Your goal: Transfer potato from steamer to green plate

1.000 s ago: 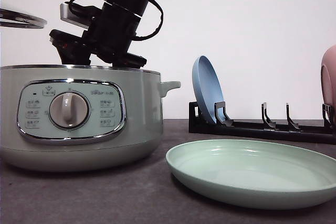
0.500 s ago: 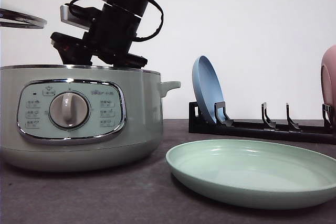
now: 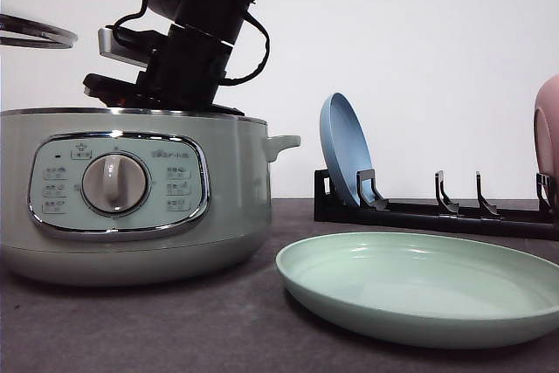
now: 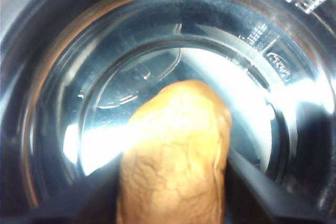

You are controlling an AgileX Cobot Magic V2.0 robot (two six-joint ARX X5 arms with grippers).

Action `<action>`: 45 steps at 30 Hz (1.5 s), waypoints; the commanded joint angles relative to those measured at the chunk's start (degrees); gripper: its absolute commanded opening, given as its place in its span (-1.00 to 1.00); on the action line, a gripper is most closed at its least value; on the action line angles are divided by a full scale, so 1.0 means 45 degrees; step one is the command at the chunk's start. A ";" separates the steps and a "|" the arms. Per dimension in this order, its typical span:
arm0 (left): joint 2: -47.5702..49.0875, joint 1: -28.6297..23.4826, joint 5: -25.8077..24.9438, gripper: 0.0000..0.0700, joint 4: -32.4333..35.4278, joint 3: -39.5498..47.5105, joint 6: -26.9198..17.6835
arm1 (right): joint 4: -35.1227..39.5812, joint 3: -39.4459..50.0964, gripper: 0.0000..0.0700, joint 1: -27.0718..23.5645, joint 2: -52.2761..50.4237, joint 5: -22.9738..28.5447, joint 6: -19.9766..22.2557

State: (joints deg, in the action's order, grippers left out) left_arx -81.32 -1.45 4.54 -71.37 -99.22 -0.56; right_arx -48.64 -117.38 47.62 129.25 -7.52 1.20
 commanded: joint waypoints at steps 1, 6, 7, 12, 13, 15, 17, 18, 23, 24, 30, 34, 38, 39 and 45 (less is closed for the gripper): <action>0.0078 -0.0015 0.0039 -1.00 0.0397 -0.0355 -0.0058 | 0.0034 -0.0348 -0.53 0.0135 0.0287 -0.0032 0.0060; 0.0082 -0.0010 0.0034 -0.99 0.0406 -0.0355 -0.0058 | 0.0039 -0.0443 -0.53 0.0038 -0.0186 -0.0032 0.0071; 0.0079 -0.0010 0.0034 -0.99 0.0410 -0.0355 -0.0058 | 0.0036 -0.0481 -0.53 0.0010 -0.0359 -0.0032 0.0075; 0.0078 -0.0005 -0.0050 -0.99 0.0421 -0.0355 -0.0058 | -0.0103 -0.0520 -0.53 -0.0133 -0.1603 -0.0027 0.0170; 0.0078 -0.0005 -0.0190 -0.99 0.0424 -0.0355 -0.0058 | -0.0215 -0.0520 -0.53 -0.0169 -0.1904 -0.0018 0.0200; 0.0082 -0.0005 -0.0454 -0.99 0.0431 -0.0355 -0.0058 | -0.0481 -0.0520 -0.53 -0.0245 -0.2517 -0.0013 0.0233; 0.0079 -0.0003 -0.0621 -0.99 0.0426 -0.0355 -0.0057 | -0.0817 -0.0520 -0.53 -0.0388 -0.3177 0.0002 0.0337; 0.0083 0.0001 -0.0711 -0.99 0.0426 -0.0355 -0.0053 | -0.1031 -0.0520 -0.53 -0.0469 -0.3551 0.0021 0.0412; 0.0092 0.0241 -0.0818 -0.99 0.0411 -0.0355 -0.0042 | -0.2127 -0.0510 -0.53 -0.0906 -0.5132 0.0020 0.0421; 0.0092 0.0313 -0.0821 -0.99 0.0401 -0.0355 -0.0038 | -0.2417 -0.0510 -0.53 -0.1018 -0.5437 0.0016 0.0421; 0.0092 0.1018 -0.1362 -0.99 0.0426 -0.0355 -0.0015 | -0.3639 0.0298 -0.53 -0.1679 -0.6854 0.0011 0.0426; 0.0092 0.1560 -0.1428 -0.99 0.0431 -0.0355 -0.0015 | -0.2921 0.2647 -0.53 -0.2032 -0.8237 -0.0013 0.0426; 0.0092 0.2186 -0.1447 -0.99 0.0434 -0.0355 -0.0015 | -0.1637 0.5705 -0.53 -0.2242 -0.9929 -0.0032 0.0412; 0.0092 0.2350 -0.1447 -0.99 0.0440 -0.0355 -0.0015 | -0.1331 0.6493 -0.53 -0.2276 -1.0362 -0.0032 0.0393; 0.0092 0.3334 -0.1452 -0.99 0.0450 -0.0355 -0.0015 | 0.0193 1.0239 -0.53 -0.2495 -1.2258 -0.0081 -0.0577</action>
State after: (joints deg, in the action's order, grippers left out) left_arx -81.32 13.05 -1.80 -71.25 -99.22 -0.54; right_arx -48.90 -72.60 36.16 73.82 -7.76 0.90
